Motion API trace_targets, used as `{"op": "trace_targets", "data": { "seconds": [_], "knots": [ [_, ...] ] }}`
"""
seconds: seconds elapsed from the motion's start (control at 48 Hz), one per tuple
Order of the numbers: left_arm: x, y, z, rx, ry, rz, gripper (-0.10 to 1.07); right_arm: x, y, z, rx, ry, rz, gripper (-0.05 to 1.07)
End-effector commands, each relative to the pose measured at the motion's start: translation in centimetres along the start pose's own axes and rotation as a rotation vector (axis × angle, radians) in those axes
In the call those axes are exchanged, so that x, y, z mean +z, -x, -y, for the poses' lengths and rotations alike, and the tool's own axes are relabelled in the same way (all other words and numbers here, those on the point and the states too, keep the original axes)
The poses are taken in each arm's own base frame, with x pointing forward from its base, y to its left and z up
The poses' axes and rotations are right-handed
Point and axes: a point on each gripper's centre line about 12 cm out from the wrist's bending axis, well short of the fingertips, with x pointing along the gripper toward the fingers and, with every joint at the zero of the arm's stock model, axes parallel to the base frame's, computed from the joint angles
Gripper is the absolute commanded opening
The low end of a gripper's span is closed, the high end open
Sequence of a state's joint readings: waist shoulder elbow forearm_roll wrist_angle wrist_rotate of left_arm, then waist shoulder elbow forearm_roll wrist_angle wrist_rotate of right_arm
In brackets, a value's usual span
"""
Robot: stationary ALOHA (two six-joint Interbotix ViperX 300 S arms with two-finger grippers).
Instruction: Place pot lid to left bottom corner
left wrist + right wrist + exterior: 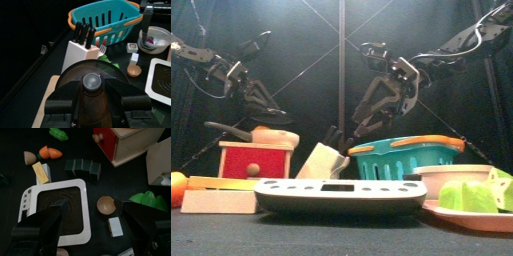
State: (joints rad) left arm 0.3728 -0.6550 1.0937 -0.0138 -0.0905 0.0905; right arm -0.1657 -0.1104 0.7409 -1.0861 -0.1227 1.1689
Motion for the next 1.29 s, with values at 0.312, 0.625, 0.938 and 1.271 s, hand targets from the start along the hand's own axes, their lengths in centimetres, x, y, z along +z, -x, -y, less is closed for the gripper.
{"op": "trace_targets", "data": {
  "seconds": [0.312, 0.625, 0.938, 1.271],
  "knots": [
    [-0.6, 4.8, 9.4, -0.422, 0.007, -0.127, 0.61, 1.2, 0.3, -0.2, 0.007, -0.003, 0.035, 1.02],
    [-3.9, 6.5, 16.1, -0.672, 0.058, -0.346, 0.61, 1.2, -0.6, -0.2, 0.007, -0.013, 0.024, 1.02],
    [-5.7, 7.3, 19.3, -0.756, 0.017, -0.447, 0.6, 1.0, -1.8, -0.1, 0.006, -0.014, 0.004, 1.02],
    [-7.2, 8.2, 21.2, -0.801, 0.013, -0.531, 0.6, 1.0, -1.9, -0.1, 0.005, -0.017, 0.003, 1.02]
  ]
}}
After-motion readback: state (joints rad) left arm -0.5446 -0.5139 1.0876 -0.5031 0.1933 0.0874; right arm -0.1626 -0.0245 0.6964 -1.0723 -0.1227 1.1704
